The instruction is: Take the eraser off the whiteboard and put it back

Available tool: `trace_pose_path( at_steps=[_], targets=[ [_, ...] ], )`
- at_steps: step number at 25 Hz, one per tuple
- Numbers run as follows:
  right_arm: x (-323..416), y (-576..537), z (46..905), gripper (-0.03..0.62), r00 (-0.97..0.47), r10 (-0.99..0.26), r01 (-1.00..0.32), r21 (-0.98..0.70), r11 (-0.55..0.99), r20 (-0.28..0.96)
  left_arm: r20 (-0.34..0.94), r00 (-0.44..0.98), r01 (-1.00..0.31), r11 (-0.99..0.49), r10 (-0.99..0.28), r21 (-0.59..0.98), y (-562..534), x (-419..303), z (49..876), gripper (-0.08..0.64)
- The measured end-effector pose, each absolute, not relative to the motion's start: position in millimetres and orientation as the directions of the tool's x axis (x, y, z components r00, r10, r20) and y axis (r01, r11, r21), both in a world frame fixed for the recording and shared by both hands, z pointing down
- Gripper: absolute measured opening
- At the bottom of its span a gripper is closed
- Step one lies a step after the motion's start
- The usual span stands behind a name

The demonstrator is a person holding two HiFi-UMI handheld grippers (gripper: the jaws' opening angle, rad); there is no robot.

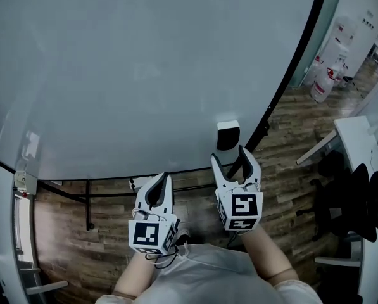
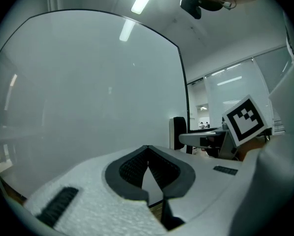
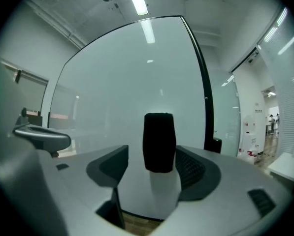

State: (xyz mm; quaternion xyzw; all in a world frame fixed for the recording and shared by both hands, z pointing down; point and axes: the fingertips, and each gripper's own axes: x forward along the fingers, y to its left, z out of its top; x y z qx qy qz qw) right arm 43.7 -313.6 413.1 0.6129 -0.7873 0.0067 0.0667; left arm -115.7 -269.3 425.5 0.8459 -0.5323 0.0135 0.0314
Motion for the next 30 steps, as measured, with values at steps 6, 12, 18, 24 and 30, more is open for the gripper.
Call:
trace_pose_path(
  at_steps=[6,12,18,24,30],
  targets=[
    [49.7,-347.1,411.8,0.293,-0.156,-0.982,-0.983,0.08,0.165,0.111,0.073,0.441,-0.897,-0.437,-0.894,0.062,-288.4,-123.1,438.1,0.015],
    [48.2,-365.3,405.9,0.293,-0.125,-0.987,-0.989,0.061,0.131,0.106,0.091,0.447,-0.894,-0.44,-0.89,0.089,-298.5,-125.6,447.1,0.015],
    [50.2,-363.6,405.6,0.278,-0.116,-0.987,-0.99,0.064,0.124,0.107,0.088,0.449,-0.893,-0.443,-0.889,0.084,-302.2,-124.6,445.8,0.015],
    [51.0,-364.8,407.7,0.264,-0.136,-0.984,-0.987,0.067,0.145,0.119,0.086,0.448,-0.893,-0.442,-0.89,0.082,-302.1,-126.1,445.2,0.015],
    [51.2,-354.0,398.9,0.262,-0.15,-0.985,-0.984,0.086,0.158,0.086,0.07,0.443,-0.896,-0.439,-0.894,0.069,-292.7,-125.5,441.0,0.015]
  ],
)
